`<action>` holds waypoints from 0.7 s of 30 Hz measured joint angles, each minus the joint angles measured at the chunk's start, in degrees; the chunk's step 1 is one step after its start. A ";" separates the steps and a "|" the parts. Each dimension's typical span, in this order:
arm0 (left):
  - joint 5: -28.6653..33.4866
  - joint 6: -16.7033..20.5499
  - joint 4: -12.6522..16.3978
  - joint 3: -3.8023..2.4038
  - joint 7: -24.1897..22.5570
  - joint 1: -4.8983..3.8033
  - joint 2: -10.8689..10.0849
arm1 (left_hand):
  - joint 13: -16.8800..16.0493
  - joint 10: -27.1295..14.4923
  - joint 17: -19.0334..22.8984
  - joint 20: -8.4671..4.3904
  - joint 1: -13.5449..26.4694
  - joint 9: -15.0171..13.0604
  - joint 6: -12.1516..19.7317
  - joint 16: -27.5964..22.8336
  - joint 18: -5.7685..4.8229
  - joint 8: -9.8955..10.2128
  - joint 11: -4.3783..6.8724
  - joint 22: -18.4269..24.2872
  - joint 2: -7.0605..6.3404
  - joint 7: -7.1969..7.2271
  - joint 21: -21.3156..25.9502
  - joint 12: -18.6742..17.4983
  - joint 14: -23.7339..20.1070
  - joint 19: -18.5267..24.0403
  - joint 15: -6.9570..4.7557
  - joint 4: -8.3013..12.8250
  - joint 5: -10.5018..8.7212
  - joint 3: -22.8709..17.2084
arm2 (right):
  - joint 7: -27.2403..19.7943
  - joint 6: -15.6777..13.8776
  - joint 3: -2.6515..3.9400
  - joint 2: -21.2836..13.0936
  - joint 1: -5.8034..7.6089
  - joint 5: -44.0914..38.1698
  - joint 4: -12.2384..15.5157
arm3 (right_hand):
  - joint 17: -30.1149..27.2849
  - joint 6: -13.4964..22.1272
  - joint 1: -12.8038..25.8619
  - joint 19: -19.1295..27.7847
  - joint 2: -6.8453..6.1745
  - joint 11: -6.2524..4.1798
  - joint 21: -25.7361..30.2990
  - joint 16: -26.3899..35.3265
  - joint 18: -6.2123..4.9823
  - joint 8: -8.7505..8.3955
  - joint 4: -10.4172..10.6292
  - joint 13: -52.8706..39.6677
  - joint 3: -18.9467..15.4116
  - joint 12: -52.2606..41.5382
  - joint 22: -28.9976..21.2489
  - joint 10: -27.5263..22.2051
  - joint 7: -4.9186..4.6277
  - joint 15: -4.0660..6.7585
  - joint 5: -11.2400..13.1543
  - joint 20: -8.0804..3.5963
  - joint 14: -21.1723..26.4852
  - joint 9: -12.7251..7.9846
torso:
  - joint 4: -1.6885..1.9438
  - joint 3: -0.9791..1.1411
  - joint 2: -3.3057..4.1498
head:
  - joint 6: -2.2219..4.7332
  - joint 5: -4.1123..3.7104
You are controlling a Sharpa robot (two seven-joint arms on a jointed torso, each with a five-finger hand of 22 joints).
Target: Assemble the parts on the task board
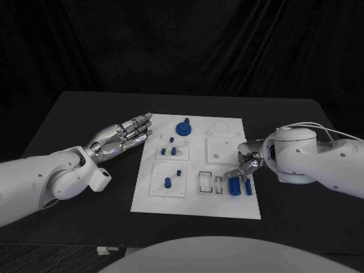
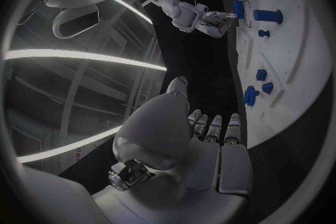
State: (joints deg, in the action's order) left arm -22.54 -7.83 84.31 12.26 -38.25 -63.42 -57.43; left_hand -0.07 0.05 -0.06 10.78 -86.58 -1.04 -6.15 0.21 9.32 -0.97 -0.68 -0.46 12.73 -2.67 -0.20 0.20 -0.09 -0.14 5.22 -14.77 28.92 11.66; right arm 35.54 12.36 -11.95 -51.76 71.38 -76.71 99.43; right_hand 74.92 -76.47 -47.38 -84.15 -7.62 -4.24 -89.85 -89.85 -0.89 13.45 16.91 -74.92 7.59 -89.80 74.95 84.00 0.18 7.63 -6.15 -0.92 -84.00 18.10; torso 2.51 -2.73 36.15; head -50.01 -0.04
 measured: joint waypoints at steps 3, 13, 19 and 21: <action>0.00 -0.02 -0.01 0.00 0.09 0.01 0.09 | 0.00 -0.05 -0.01 0.00 0.00 0.00 -0.21 0.00 0.00 0.00 -0.38 0.00 0.00 -0.21 0.00 0.00 0.00 0.00 0.00 0.01 0.00 -0.01 | 0.07 0.05 0.00 0.14 -0.31 0.06 0.00 | 0.00 0.34 -0.01 0.00 0.01 0.43 0.00 0.00 0.00 -0.34 0.00 0.00 0.00 0.00 0.00 -0.01 -0.18 0.00 0.04 0.00 0.00 0.00 | -0.01 0.01 0.00 | 0.00 -0.01; 0.00 -0.13 0.01 0.00 0.36 0.03 0.14 | -0.02 -0.04 -0.02 0.00 0.00 0.00 -0.14 0.00 0.00 0.00 -0.38 -0.05 0.00 -0.28 0.00 0.00 0.00 0.00 0.00 0.16 0.00 -0.16 | 0.24 0.90 0.00 1.11 -1.30 0.18 -0.46 | 0.00 3.31 -7.50 0.13 0.43 0.86 0.00 0.00 -0.01 -2.88 -1.57 0.01 0.87 0.00 -0.01 0.01 -1.10 -1.31 -6.16 1.13 -0.02 0.42 | -0.07 0.01 -0.04 | 0.00 0.09; 0.01 -0.25 0.00 0.00 0.57 0.05 0.17 | -0.02 -0.04 -0.03 0.00 0.00 -0.12 -1.01 0.00 -0.01 -0.04 -1.29 -0.04 0.00 -1.43 0.00 0.00 0.02 0.00 -0.01 0.16 0.00 -0.16 | 0.25 1.07 0.09 1.39 -1.34 0.28 -0.49 | -0.01 5.79 -10.24 0.10 0.84 1.48 0.24 0.00 0.00 -4.44 -4.41 0.01 1.96 0.00 -0.01 -0.02 -1.92 -1.72 -14.25 1.57 -0.03 0.77 | -0.07 0.01 -0.05 | 0.00 0.09; 0.01 -0.31 -0.01 0.00 0.64 0.05 0.22 | -0.02 -0.05 -0.03 0.00 0.00 -0.24 -1.47 0.00 0.00 -0.26 -1.58 -0.04 0.00 -1.88 0.00 0.00 0.22 0.00 -0.21 0.16 0.00 -0.16 | 0.25 1.10 0.11 1.49 -1.34 0.32 -0.52 | -0.01 6.66 -10.47 0.10 0.94 1.90 0.33 0.00 -0.01 -4.74 -4.82 0.01 2.24 0.00 -0.01 -0.01 -2.16 -2.05 -15.20 1.57 0.05 0.96 | -0.07 0.01 -0.05 | 0.00 0.08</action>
State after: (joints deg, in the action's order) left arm -22.53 -8.15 84.30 12.26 -37.61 -63.36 -57.21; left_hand -0.09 -0.01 -0.09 10.77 -86.58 -1.28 -7.61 0.21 9.32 -1.23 -2.26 -0.50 12.73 -4.56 -0.20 0.20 0.13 -0.13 5.01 -14.61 28.91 11.50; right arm 35.79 13.46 -11.84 -50.27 70.04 -76.39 98.91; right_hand 74.92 -69.81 -57.85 -84.06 -6.67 -2.34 -89.53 -89.85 -0.89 8.71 12.09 -74.90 9.83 -89.80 74.93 83.99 -1.98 5.58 -21.35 0.64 -83.95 19.06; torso 2.44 -2.72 36.10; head -50.01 0.04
